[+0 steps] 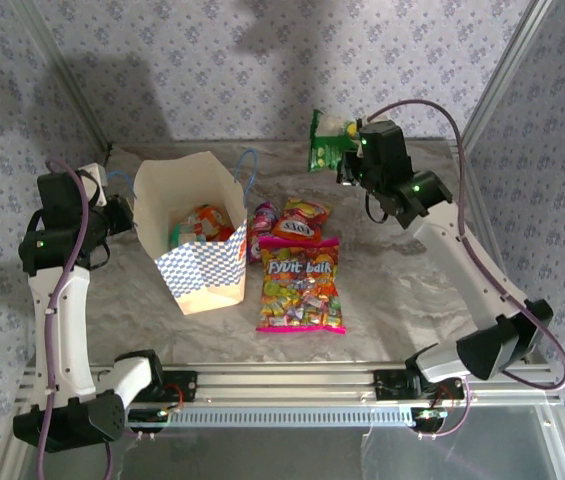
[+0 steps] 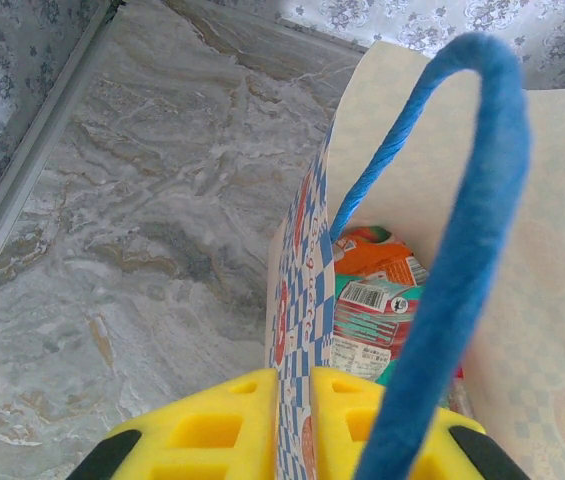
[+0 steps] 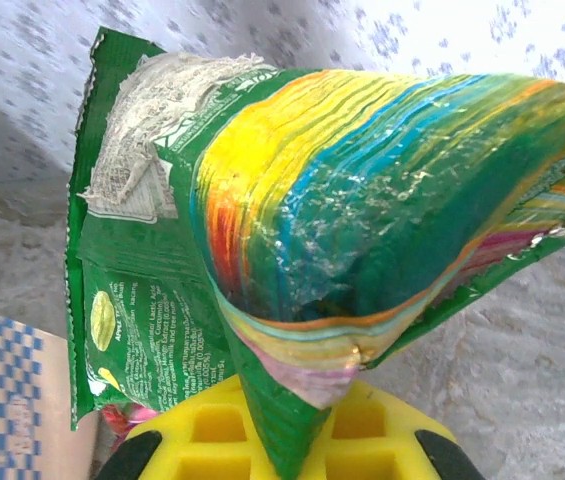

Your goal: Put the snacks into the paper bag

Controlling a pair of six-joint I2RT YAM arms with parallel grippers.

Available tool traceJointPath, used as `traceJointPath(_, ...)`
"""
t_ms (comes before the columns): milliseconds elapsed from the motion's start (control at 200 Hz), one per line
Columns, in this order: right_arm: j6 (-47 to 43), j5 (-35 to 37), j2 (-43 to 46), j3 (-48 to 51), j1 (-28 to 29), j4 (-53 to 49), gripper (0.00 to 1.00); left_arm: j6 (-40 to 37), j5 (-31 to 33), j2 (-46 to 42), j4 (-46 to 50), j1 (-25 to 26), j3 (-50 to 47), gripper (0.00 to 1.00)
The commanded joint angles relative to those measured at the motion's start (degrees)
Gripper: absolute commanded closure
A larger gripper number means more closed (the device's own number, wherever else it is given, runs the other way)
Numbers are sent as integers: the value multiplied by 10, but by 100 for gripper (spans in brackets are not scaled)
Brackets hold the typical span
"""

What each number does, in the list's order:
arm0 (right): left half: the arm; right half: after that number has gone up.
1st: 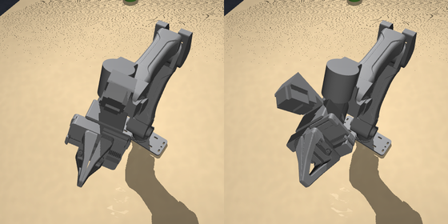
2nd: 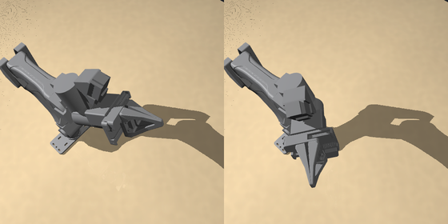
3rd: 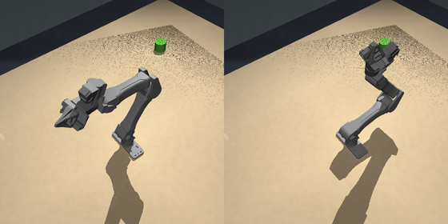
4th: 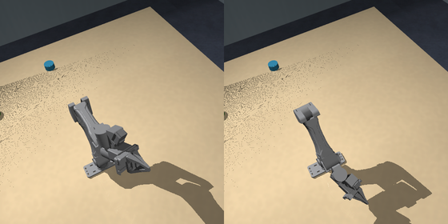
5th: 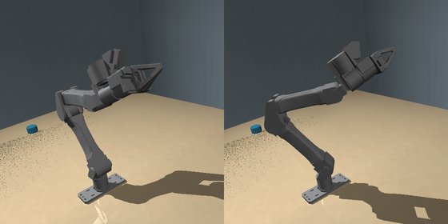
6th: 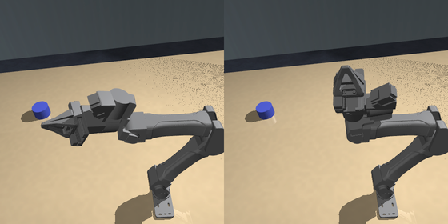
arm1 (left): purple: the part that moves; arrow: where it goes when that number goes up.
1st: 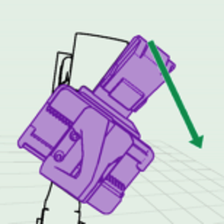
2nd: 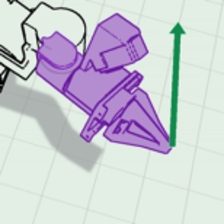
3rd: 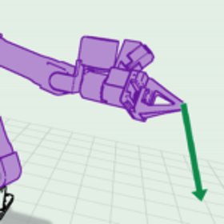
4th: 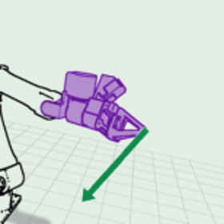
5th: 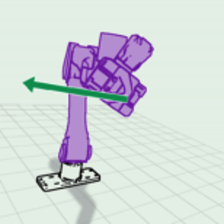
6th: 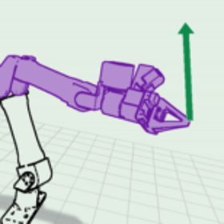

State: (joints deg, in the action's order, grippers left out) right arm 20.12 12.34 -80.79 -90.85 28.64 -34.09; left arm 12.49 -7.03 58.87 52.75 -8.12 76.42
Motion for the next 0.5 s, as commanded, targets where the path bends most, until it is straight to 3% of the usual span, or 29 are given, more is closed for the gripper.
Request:
traceJointPath(0, -37, 22, 28, -32, 23, 34, 100, -10, -3, -11, 6, 2, -3, 84)
traceJointPath(495, -126, 11, 52, -58, 136, 119, 100, -8, -3, -21, 6, 2, -9, 83)
